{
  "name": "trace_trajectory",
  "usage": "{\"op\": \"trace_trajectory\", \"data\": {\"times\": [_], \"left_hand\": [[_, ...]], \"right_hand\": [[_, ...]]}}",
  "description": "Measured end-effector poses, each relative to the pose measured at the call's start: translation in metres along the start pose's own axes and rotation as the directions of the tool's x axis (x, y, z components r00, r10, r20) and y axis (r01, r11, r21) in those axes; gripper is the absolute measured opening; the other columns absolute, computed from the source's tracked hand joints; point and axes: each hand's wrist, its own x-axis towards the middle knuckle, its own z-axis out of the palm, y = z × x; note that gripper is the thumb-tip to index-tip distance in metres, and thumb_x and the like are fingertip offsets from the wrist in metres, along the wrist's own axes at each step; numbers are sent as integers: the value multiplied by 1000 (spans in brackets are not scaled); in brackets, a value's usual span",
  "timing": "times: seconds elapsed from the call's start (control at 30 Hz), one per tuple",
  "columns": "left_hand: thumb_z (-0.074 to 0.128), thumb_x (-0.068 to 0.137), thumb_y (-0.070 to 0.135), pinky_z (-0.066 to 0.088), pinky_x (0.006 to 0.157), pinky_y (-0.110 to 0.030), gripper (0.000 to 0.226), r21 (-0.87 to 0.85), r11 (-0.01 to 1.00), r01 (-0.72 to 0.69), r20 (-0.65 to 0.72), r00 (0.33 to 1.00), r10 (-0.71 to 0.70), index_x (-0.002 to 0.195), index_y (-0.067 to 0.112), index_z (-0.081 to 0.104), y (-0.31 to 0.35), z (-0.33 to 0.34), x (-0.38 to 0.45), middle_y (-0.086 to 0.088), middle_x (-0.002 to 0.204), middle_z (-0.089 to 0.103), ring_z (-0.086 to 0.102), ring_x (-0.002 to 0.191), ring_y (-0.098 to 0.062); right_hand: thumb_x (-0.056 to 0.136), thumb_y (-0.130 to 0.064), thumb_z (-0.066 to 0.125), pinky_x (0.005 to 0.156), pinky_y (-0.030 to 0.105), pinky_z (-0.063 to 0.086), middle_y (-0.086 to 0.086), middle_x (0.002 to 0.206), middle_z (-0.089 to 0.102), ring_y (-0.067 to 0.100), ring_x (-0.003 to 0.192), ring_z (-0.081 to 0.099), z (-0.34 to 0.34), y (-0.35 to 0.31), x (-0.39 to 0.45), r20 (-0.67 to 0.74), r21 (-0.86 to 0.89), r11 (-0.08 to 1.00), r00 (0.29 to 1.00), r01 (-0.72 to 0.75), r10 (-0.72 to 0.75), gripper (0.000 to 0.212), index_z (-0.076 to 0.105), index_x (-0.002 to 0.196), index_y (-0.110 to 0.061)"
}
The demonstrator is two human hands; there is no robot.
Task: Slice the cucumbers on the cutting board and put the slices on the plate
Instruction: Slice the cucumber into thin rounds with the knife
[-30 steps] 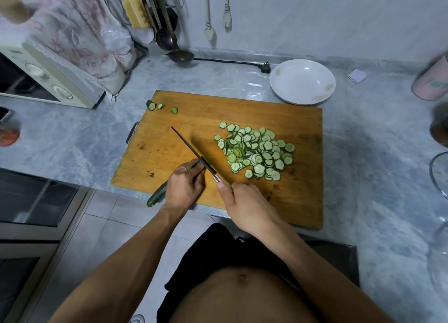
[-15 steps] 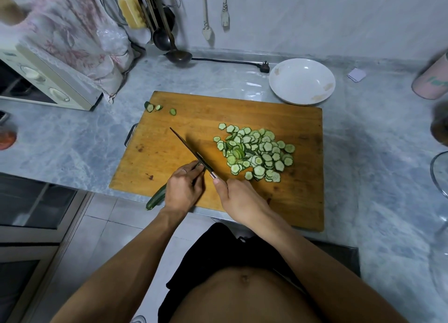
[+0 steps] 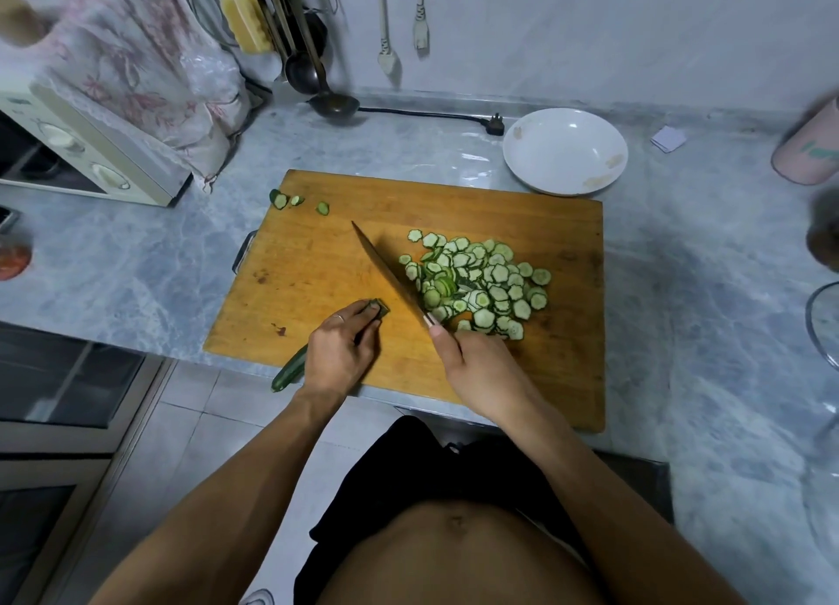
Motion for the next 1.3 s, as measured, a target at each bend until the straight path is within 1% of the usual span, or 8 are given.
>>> {"op": "trace_trajectory", "data": {"times": [0.4, 0.57, 0.67, 0.77, 0.9, 1.03, 1.17, 1.3], "left_hand": [[62, 82, 15, 55, 78, -31, 26, 37, 999, 2, 41, 999, -4, 101, 8, 78, -2, 2, 0, -12, 113, 72, 70, 95, -29], [63, 81, 12, 55, 80, -32, 27, 43, 999, -22, 42, 999, 20, 103, 6, 77, -2, 2, 0, -14, 112, 72, 71, 95, -30], [67, 80, 7, 56, 81, -35, 25, 39, 999, -29, 32, 999, 28, 103, 5, 77, -2, 3, -1, -16, 111, 72, 71, 94, -31], [73, 78, 1, 56, 81, -36, 25, 41, 998, -43, 37, 998, 42, 103, 4, 76, -4, 2, -1, -17, 111, 71, 71, 95, -32], [64, 83, 11, 56, 82, -34, 29, 49, 998, -48, 35, 998, 47, 109, 7, 75, -3, 1, -1, -13, 116, 70, 69, 99, -30], [64, 85, 15, 51, 83, -36, 32, 185, 981, -66, 61, 997, 55, 115, 16, 74, 3, -4, 0, -5, 119, 70, 66, 96, -30], [68, 87, 9, 56, 73, -35, 31, 137, 991, 1, 63, 998, -10, 116, 17, 74, 11, -9, 3, -6, 119, 70, 67, 100, -30], [70, 84, 4, 56, 84, -35, 30, 38, 999, 31, 35, 999, -32, 113, 11, 74, 4, -4, -2, -11, 119, 70, 68, 104, -29]], "right_hand": [[103, -53, 26, 63, 33, 33, 3, 72, 48, 27, 74, 50, 10, -18, -21, 37, -41, 998, 998, 52, -51, 50, 40, 68, -20], [104, -53, 24, 70, 34, 38, 11, 86, 51, 29, 83, 49, 8, -24, -9, 90, -8, 1000, 996, -22, 23, 54, 52, 83, -11], [105, -51, 23, 72, 37, 41, 19, 90, 57, 36, 94, 55, 12, -25, 3, 88, -6, 1000, 996, -17, 17, 56, 49, 76, -10], [105, -49, 25, 66, 35, 38, 16, 82, 59, 38, 90, 59, 21, -22, 3, 51, -18, 1000, 998, 23, -22, 54, 46, 72, -12], [106, -47, 26, 63, 33, 33, 9, 73, 54, 34, 77, 57, 16, -18, 3, 13, 0, 999, 999, 33, -33, 55, 49, 71, -11], [106, -47, 25, 57, 36, 35, 6, 63, 53, 25, 61, 52, 3, -5, 5, -30, 32, 999, 1000, -5, 6, 61, 52, 64, -12], [104, -51, 24, 63, 37, 47, 12, 72, 61, 29, 69, 60, -5, 6, 5, -47, 79, 995, 997, -63, 67, 67, 64, 82, -3], [103, -53, 27, 64, 41, 48, 8, 69, 57, 29, 69, 56, -1, 1, -5, -33, 5, 1000, 999, 1, -1, 60, 56, 72, -10]]}}
